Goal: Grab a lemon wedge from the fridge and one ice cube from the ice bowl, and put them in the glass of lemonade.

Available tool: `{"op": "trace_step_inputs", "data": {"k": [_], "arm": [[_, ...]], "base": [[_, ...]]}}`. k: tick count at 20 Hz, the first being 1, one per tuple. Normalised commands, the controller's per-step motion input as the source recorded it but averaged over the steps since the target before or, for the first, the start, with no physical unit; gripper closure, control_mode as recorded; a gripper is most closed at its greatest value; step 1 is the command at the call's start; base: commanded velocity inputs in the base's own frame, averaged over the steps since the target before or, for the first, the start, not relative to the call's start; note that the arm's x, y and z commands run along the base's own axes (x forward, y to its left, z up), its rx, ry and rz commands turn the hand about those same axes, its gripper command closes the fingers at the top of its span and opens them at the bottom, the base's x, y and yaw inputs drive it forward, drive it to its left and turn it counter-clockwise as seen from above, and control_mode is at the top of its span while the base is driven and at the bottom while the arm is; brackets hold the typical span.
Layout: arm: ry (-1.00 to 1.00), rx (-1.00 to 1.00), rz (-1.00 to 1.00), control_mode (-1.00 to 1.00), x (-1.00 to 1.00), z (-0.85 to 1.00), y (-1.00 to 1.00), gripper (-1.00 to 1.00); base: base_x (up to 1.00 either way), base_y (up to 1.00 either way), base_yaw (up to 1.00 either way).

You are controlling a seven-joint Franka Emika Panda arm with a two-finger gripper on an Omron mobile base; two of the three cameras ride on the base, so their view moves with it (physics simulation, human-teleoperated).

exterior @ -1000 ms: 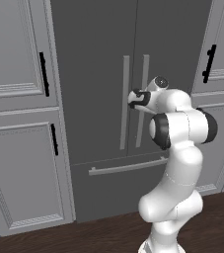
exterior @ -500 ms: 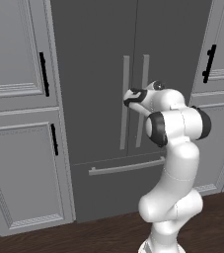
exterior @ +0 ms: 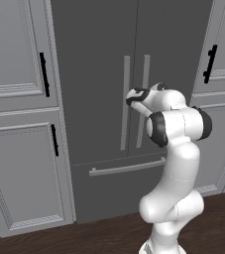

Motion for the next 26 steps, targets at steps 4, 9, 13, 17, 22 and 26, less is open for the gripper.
{"op": "trace_step_inputs", "data": {"k": [4, 9, 13, 17, 22, 26], "arm": [[0.0, 0.0, 0.0, -1.0, 0.01, -0.04, 0.0, -1.0], [0.0, 0.0, 0.0, -1.0, 0.18, -0.03, 0.08, 1.0], [0.0, 0.0, 0.0, -1.0, 0.36, -0.12, 0.21, 1.0], [0.0, 0.0, 0.0, -1.0, 0.27, -0.03, 0.14, 1.0], [0.01, -0.03, 0.0, -1.0, 0.11, 0.0, -0.06, 1.0], [0.0, -0.01, 0.0, -1.0, 0.0, 0.03, -0.43, 1.0]], "base": [[0.0, 0.0, 0.0], [0.0, 0.0, 0.0], [0.0, 0.0, 0.0], [0.0, 0.0, 0.0], [0.0, 0.0, 0.0], [0.0, 0.0, 0.0]]}}
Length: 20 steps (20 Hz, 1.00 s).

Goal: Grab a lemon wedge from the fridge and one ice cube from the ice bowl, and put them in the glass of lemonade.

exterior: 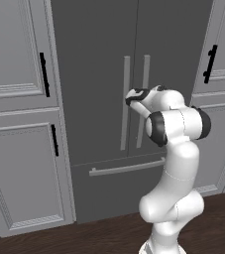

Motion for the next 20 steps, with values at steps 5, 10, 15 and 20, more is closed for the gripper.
{"op": "trace_step_inputs", "data": {"k": [5, 10, 15, 20], "arm": [[0.0, 0.0, -0.04, -1.0, 0.0, 0.05, -0.72, 1.0], [0.0, 0.0, -0.07, -1.0, -0.07, 0.0, -0.79, 1.0], [0.0, 0.0, -0.07, -1.0, -0.27, 0.0, -0.93, 1.0], [0.0, 0.01, -0.07, -1.0, -0.73, 0.0, -1.0, 1.0]], "base": [[0.0, 0.0, 0.0], [0.0, 0.0, 0.0], [0.0, 0.0, 0.0], [0.0, 0.0, 0.0]]}}
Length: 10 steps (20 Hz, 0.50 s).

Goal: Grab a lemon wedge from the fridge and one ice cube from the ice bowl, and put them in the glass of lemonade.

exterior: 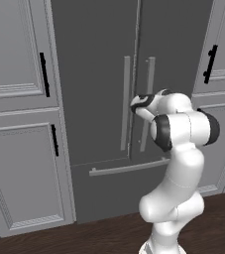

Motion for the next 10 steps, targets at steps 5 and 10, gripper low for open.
{"op": "trace_step_inputs", "data": {"k": [5, 10], "arm": [[0.0, 0.02, -0.09, -1.0, -0.74, 0.0, -1.0, 1.0], [0.0, 0.03, -0.1, -1.0, -0.7, 0.0, -1.0, 1.0]], "base": [[0.0, 0.0, 0.0], [0.0, 0.0, 0.0]]}}
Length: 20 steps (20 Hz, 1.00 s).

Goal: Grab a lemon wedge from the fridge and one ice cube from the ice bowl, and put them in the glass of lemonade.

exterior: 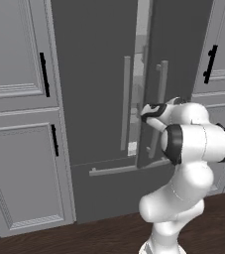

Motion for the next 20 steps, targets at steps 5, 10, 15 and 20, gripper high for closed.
{"op": "trace_step_inputs", "data": {"k": [5, 10, 15, 20], "arm": [[-0.01, 0.04, -0.11, -1.0, -0.68, 0.0, -1.0, 1.0], [-0.03, 0.08, -0.11, -1.0, -0.52, 0.06, -1.0, 1.0], [-0.05, 0.1, -0.1, -1.0, -0.52, 0.06, -1.0, 1.0], [-0.02, 0.09, -0.08, -1.0, -0.47, 0.03, -0.85, 1.0]], "base": [[0.0, 0.0, 0.0], [0.0, 0.0, 0.0], [0.0, 0.0, 0.0], [0.0, 0.0, 0.0]]}}
